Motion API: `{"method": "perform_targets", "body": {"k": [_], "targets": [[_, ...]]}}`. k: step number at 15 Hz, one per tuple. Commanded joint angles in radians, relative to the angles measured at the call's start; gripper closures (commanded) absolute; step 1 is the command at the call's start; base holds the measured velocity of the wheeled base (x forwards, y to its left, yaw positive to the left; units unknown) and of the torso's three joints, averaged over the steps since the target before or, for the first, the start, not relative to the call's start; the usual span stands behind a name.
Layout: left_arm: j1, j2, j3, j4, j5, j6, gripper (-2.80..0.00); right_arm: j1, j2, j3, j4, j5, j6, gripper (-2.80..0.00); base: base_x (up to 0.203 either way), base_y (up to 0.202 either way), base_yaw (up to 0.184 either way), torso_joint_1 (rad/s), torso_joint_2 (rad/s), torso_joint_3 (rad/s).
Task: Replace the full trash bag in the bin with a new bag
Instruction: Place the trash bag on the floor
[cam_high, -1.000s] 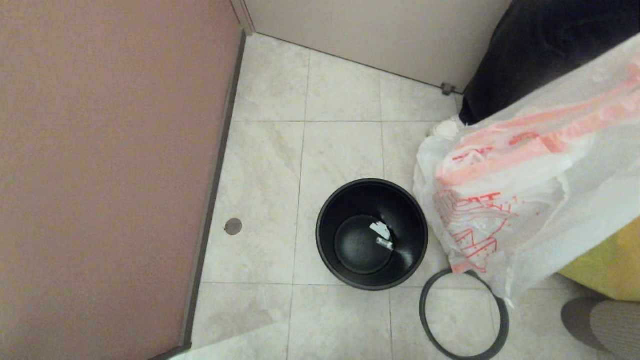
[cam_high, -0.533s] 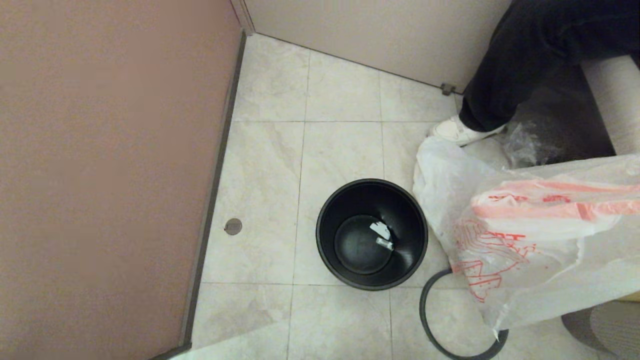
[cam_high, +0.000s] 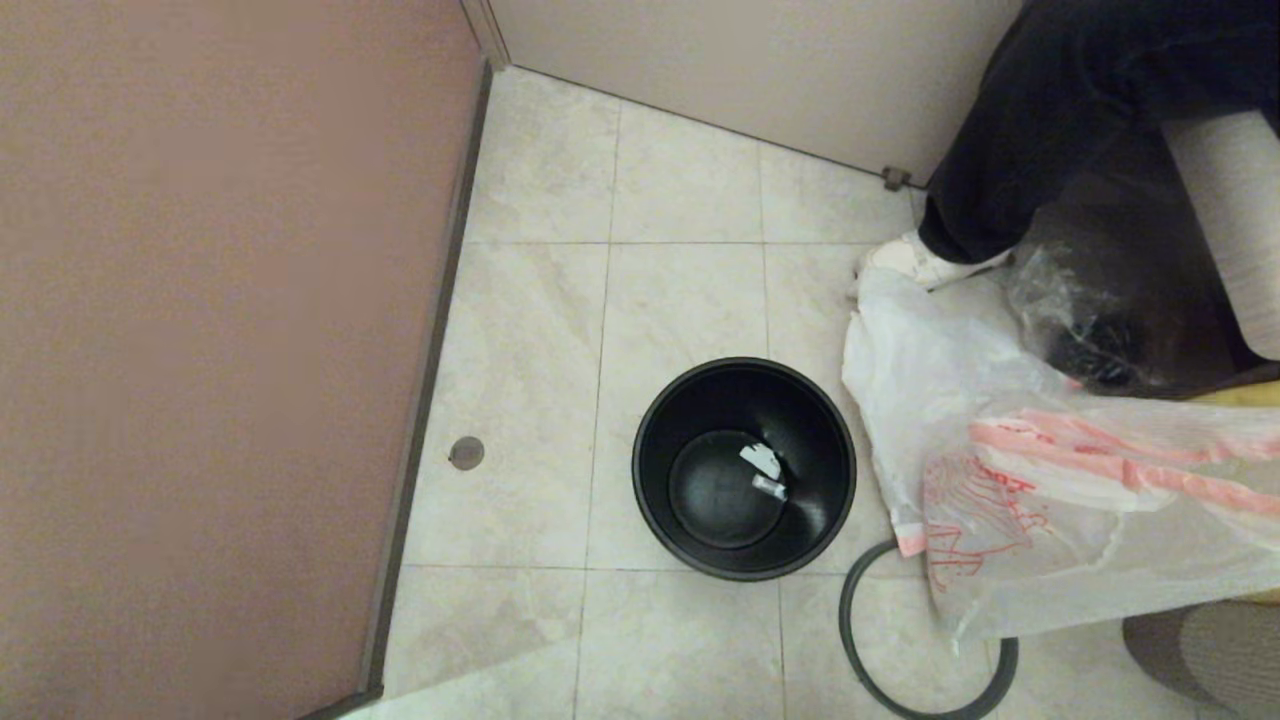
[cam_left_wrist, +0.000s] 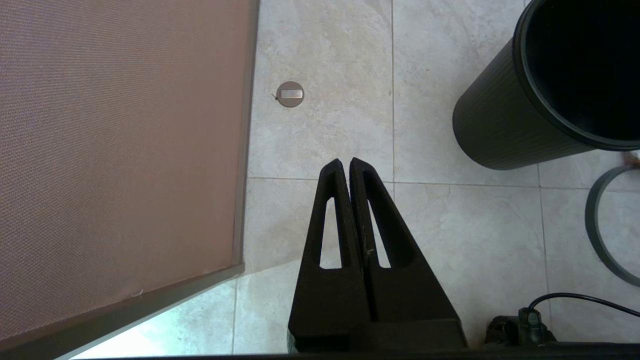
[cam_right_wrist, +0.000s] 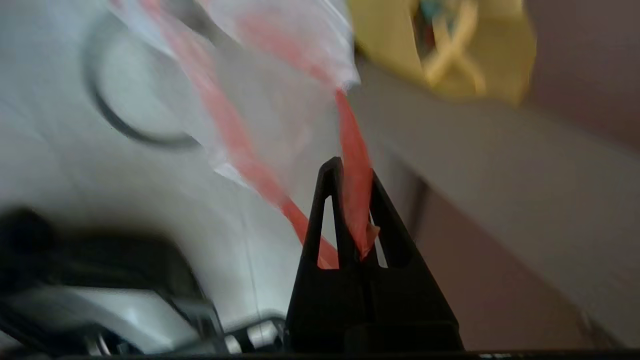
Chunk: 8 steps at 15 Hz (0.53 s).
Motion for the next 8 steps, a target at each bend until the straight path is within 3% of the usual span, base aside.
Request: {"method": "perform_targets", "body": {"k": [1,5,8], "targets": [[0.000,0.001,0.000,-0.001,0.001,0.000,0.00,-0.190,-0.009,0.048,0.006,0.073,-0.092,0.00,0.000,0.000,0.000,0.000,0.00,0.000],[0.000,0.001,0.000,-0.001,0.001,0.000,0.00,-0.478,-0.114,0.038,0.010,0.169,-0.400,0.00,0.000,0.000,0.000,0.000,0.00,0.000],[0.000,0.001,0.000,0.001,0.001,0.000,0.00,-0.518,-0.170,-0.030,0.149,0.177,-0.478,0.00,0.000,0.000,0.000,0.000,0.00,0.000]]}}
